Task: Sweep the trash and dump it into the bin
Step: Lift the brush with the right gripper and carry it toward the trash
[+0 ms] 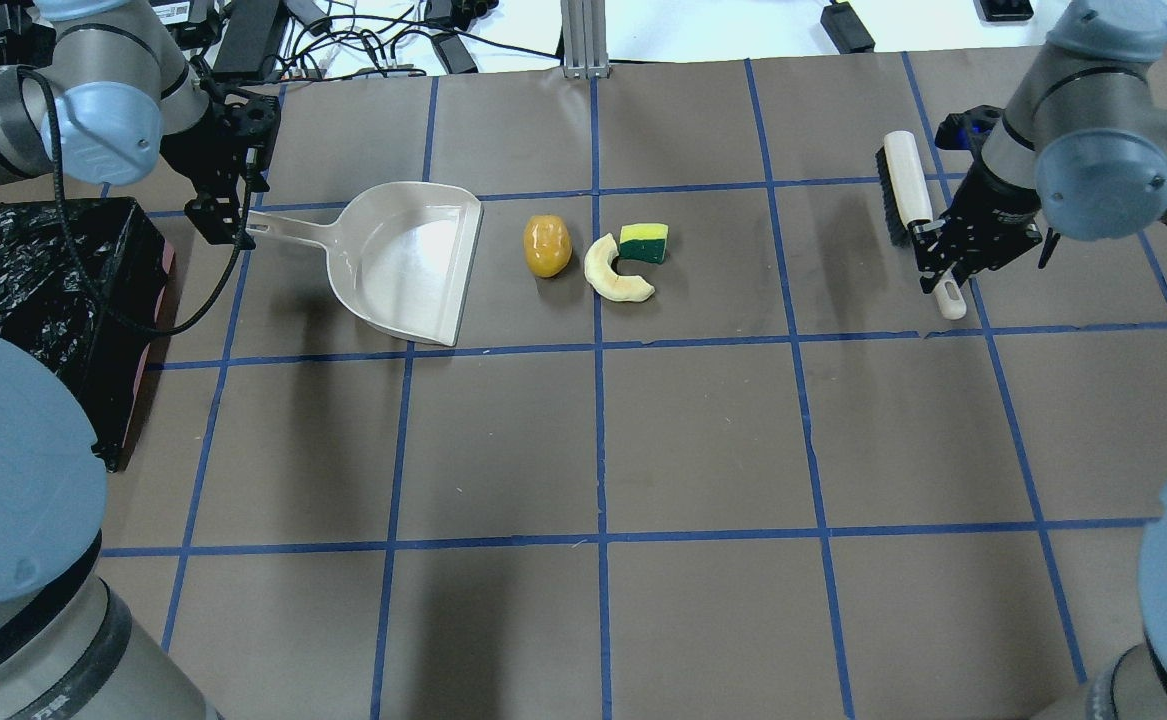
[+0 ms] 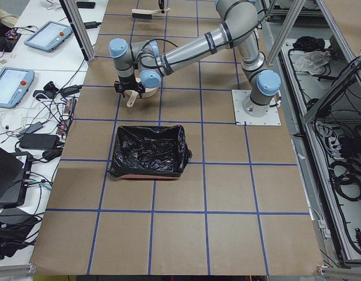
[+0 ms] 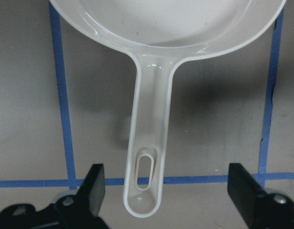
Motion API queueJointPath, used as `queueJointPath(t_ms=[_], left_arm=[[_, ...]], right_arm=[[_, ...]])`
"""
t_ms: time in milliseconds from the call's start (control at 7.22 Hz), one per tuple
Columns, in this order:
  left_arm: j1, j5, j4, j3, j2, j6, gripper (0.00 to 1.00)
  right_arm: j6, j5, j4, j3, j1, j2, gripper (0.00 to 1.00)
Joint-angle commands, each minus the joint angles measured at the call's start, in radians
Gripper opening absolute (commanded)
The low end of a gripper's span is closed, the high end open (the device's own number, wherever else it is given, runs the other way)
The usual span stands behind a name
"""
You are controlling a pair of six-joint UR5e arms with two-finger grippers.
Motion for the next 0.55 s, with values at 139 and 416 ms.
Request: queueJointPath(t_ms=[139,416], left_arm=[[-0.006,-0.001,0.027,0.000,-0.016,-0.004,0.92],[-0.009,0.004,0.042,0.000,-0.033,-0.001,0.92]], right_arm=[[0.223,0.072,-0.007,-0.004,0.159,0.009,0.00],[0.297,0.092,-0.005,-0.015,0.248,0.014,0.00]])
